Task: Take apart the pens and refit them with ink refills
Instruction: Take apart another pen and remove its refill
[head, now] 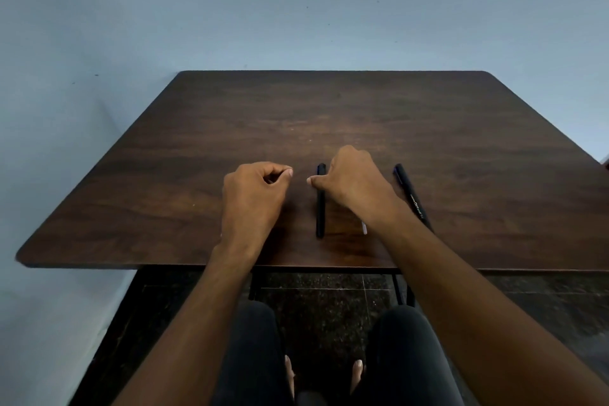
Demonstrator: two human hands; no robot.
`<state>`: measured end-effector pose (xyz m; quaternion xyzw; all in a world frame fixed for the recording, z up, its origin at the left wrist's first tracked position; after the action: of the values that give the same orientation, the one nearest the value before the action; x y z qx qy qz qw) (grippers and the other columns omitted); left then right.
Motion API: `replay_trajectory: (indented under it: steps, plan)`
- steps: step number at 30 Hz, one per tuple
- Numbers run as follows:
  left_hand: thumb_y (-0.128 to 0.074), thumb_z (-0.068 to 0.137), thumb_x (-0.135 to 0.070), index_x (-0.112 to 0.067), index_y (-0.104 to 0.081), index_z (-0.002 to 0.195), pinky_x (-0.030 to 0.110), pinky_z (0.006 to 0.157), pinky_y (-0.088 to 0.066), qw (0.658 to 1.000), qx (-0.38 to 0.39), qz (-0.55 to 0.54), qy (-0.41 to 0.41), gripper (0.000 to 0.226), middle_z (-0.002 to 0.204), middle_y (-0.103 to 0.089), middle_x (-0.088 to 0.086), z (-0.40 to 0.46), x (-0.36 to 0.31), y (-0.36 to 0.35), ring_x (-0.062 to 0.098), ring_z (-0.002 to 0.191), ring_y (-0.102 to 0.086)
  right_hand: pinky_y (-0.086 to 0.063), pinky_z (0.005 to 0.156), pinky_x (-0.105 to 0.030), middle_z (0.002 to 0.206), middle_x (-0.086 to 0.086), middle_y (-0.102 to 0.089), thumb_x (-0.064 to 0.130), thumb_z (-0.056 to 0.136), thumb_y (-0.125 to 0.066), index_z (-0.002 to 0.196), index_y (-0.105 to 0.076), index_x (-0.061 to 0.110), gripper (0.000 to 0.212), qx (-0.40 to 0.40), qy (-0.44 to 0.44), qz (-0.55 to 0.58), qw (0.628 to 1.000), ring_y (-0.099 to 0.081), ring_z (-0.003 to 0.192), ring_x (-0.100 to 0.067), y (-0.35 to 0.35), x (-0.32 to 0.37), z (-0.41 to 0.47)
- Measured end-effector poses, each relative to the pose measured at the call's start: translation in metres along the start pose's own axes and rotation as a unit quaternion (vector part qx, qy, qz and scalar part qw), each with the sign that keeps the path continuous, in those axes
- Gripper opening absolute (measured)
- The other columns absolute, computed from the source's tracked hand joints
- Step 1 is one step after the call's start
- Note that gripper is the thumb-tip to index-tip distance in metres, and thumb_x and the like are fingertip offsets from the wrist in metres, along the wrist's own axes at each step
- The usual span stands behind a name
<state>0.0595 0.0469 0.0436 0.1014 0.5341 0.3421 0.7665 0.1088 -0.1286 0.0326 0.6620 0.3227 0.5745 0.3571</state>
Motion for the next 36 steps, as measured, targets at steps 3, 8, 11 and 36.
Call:
replay_trajectory:
  steps: [3,8,11,36]
  plan:
    - [-0.072,0.089,-0.033,-0.025,-0.081,0.095,0.004,0.072,-0.048,1.0,0.004,-0.012,0.015,0.013,0.086,-0.076,-0.018,-0.003,0.005,0.0,-0.012,0.08,-0.066,-0.036,0.044,-0.027,0.063,-0.002,-0.058,0.049,0.074,-0.084,0.062,-0.055,0.017,0.045,-0.002,-0.012,-0.015,1.0,-0.056,0.056,-0.017,-0.005,0.0,0.005]
    - [-0.071,0.09,-0.031,-0.024,-0.08,0.097,0.004,0.074,-0.049,1.0,0.01,-0.014,0.006,0.013,0.087,-0.075,-0.018,-0.005,0.004,-0.002,-0.012,0.079,-0.066,-0.036,0.045,-0.029,0.067,-0.003,-0.058,0.048,0.069,-0.089,0.066,-0.053,0.015,0.049,0.024,-0.039,-0.045,0.998,-0.056,0.058,-0.018,-0.01,0.002,0.007]
    - [-0.072,0.09,-0.029,-0.023,-0.081,0.095,0.015,0.079,-0.055,1.0,0.006,-0.019,0.001,0.012,0.086,-0.076,-0.015,-0.004,0.002,-0.002,-0.008,0.079,-0.067,-0.04,0.045,-0.029,0.071,-0.005,-0.063,0.045,0.072,-0.087,0.068,-0.055,0.014,0.045,0.031,-0.048,-0.04,0.998,-0.061,0.061,-0.019,-0.008,0.002,0.006]
    - [-0.076,0.087,-0.02,-0.009,-0.075,0.107,0.026,0.072,-0.056,0.881,0.056,-0.426,0.199,0.022,0.087,-0.077,0.001,0.002,0.001,-0.033,0.01,0.077,-0.068,-0.045,0.045,-0.021,0.055,-0.002,-0.061,0.02,0.095,-0.07,0.096,-0.077,0.012,0.011,0.028,0.188,0.218,0.957,-0.052,0.04,-0.003,0.038,0.002,-0.033]
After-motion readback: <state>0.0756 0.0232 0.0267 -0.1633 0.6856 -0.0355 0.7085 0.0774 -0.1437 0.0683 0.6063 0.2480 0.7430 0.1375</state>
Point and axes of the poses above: each hand's wrist, its own z-axis towards the middle knuckle, its own y-axis out of the back of the hand, x = y × z, the point moved 7 cm from there along z, towards the middle knuckle
